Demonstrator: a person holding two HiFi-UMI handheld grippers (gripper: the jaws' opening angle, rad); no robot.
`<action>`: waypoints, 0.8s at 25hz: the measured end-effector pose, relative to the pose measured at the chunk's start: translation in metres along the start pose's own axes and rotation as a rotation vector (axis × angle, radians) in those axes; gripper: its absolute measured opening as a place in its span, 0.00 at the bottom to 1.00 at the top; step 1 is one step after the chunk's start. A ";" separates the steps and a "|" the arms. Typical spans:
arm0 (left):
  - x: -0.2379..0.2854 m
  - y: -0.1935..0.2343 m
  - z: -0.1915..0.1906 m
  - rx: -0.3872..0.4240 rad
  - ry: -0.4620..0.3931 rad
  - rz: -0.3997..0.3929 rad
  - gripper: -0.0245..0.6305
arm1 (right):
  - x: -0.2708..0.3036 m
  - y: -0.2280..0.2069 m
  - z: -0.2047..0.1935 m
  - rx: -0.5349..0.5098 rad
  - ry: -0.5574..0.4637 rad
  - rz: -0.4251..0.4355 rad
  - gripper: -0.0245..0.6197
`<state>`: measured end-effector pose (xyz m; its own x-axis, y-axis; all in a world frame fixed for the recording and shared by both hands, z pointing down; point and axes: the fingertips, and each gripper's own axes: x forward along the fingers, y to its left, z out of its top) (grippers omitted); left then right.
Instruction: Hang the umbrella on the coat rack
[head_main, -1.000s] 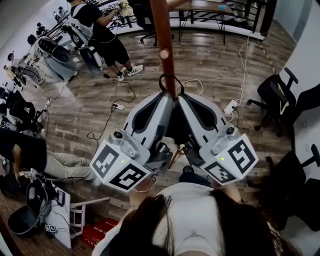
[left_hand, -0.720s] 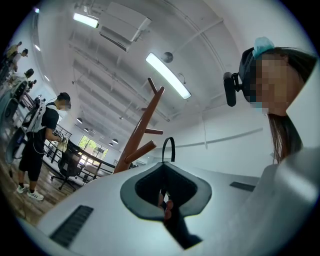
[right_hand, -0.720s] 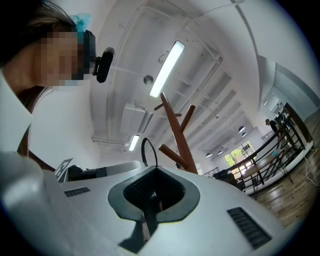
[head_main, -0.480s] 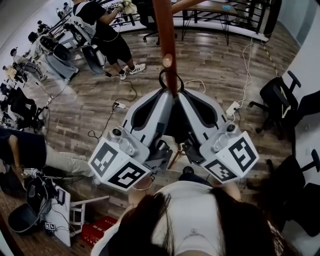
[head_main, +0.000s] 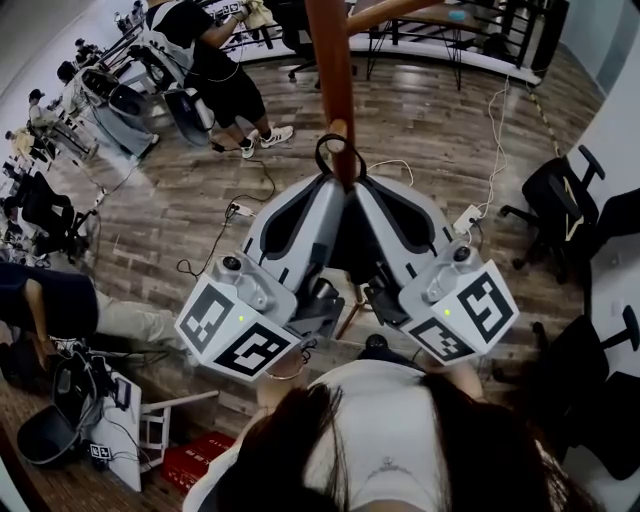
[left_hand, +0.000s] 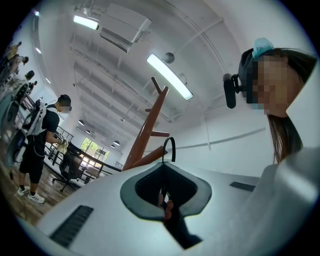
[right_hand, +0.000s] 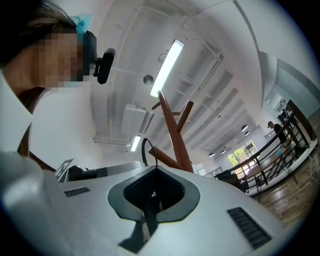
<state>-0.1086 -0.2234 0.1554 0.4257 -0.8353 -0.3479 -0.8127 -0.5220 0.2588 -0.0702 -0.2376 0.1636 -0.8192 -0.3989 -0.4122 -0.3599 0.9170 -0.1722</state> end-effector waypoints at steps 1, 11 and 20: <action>0.001 0.002 0.000 -0.001 0.001 0.002 0.05 | 0.002 -0.001 -0.001 0.002 0.001 0.000 0.09; 0.012 0.010 -0.006 -0.011 0.024 0.013 0.06 | 0.005 -0.016 -0.004 0.027 0.007 -0.010 0.09; 0.015 0.018 -0.017 -0.030 0.039 0.021 0.05 | 0.005 -0.025 -0.014 0.040 0.020 -0.025 0.09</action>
<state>-0.1103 -0.2485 0.1698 0.4238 -0.8521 -0.3070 -0.8098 -0.5083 0.2929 -0.0722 -0.2623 0.1785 -0.8190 -0.4214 -0.3894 -0.3624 0.9061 -0.2183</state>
